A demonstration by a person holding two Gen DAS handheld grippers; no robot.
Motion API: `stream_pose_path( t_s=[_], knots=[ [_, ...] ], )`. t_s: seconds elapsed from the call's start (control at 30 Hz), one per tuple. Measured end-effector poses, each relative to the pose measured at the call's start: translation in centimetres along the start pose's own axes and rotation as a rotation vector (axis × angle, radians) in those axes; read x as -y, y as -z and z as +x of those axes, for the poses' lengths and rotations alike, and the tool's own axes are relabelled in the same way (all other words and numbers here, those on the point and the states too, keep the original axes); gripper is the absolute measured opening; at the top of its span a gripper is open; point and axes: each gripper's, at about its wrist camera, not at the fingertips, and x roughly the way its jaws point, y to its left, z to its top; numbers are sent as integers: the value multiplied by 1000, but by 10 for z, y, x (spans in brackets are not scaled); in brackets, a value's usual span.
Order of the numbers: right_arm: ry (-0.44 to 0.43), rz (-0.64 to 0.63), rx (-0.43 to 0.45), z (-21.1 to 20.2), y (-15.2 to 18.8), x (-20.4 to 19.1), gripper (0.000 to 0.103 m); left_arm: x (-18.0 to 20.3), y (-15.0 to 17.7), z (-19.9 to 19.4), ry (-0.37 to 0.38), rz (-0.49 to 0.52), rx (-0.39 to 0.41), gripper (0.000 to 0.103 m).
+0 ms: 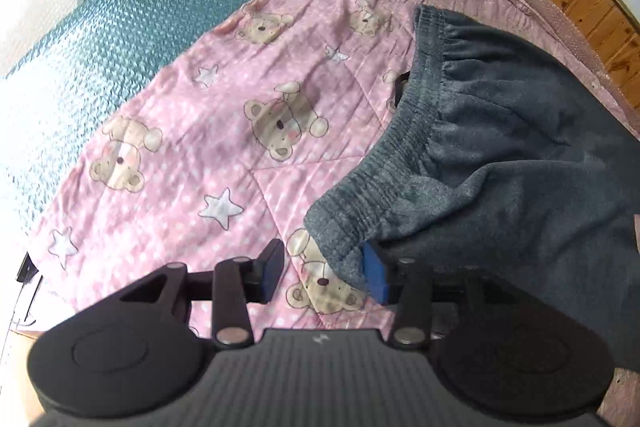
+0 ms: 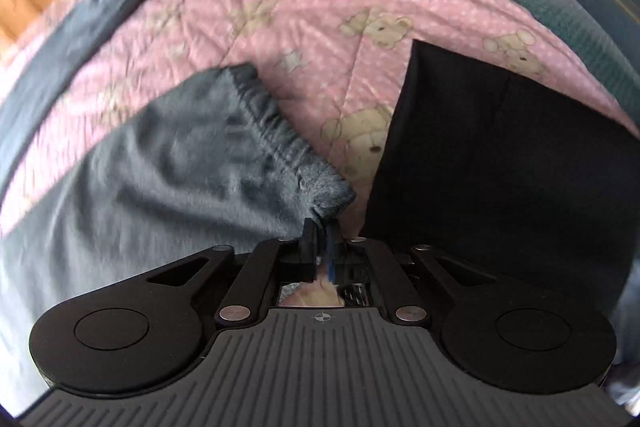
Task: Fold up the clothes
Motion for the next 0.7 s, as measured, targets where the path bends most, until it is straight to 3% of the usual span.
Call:
stream_pose_path(
  t_s=[0.03, 0.1, 0.17, 0.27, 0.3, 0.33, 0.47, 0.5, 0.53, 0.57, 0.63, 0.7],
  knots=[
    [31, -20, 10, -6, -1, -1, 35, -1, -5, -10, -18, 6, 20, 43],
    [99, -56, 123, -34, -7, -11, 45, -2, -17, -27, -27, 7, 62, 44],
    [58, -104, 193, -50, -19, -29, 47, 3, -32, -37, -14, -5, 105, 44],
    [-24, -167, 214, -40, -45, -62, 73, 27, -53, -29, 18, 11, 124, 46],
    [-40, -170, 217, -31, -56, -70, 88, 42, -58, -20, 28, 30, 114, 46],
    [-46, -163, 200, -14, -66, -75, 91, 58, -62, -10, 46, 62, 101, 46],
    [-41, -117, 49, 59, -101, -80, 81, 126, -62, 40, 72, 199, 43, 45],
    [-63, -109, -1, 73, -104, -78, 66, 136, -59, 52, 51, 221, 27, 45],
    [-105, -110, -34, 80, -104, -75, 36, 144, -55, 64, 28, 240, 10, 44],
    [-151, -113, -57, 84, -104, -74, 20, 147, -50, 72, 1, 249, -6, 42],
    [-214, -115, -72, 86, -104, -68, 17, 146, -40, 85, -54, 250, -28, 41],
    [-216, -107, -23, 77, -105, -61, 14, 137, -30, 89, -93, 247, -38, 38]
  ],
)
